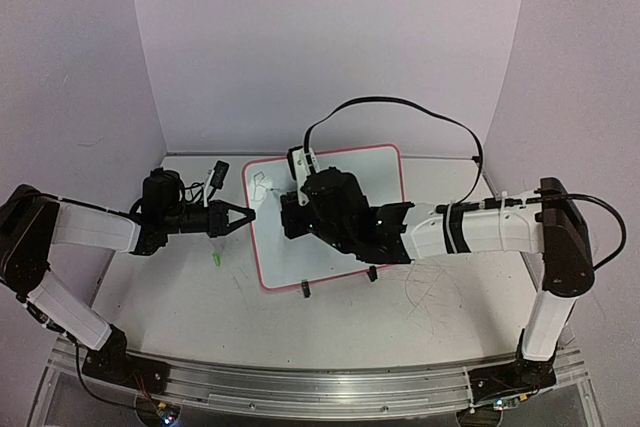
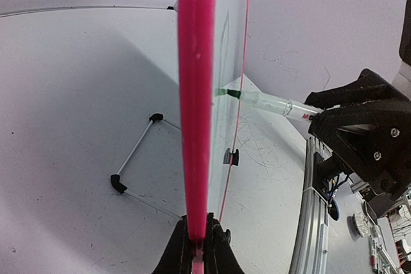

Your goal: Write a sentence on the whiteboard

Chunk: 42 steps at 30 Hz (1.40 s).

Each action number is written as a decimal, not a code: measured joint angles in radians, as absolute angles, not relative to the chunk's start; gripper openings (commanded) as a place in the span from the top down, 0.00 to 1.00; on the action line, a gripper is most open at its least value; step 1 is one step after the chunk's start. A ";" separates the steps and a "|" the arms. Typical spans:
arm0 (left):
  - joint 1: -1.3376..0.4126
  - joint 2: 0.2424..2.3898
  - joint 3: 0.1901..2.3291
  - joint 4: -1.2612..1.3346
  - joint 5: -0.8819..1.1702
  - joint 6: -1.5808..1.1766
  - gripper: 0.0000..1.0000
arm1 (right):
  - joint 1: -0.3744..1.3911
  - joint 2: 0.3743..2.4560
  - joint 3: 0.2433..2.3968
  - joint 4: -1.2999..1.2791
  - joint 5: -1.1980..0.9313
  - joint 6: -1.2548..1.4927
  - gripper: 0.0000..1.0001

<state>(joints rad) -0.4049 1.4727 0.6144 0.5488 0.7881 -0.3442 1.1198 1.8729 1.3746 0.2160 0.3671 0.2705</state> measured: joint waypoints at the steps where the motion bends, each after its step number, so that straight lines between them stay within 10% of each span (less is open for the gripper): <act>1: -0.405 1.473 0.614 0.549 0.787 -0.344 1.00 | 1.120 1.873 1.375 0.216 0.372 0.272 1.00; 42: -0.407 1.473 0.614 0.537 0.780 -0.341 1.00 | 1.117 1.883 1.400 0.216 0.443 0.286 1.00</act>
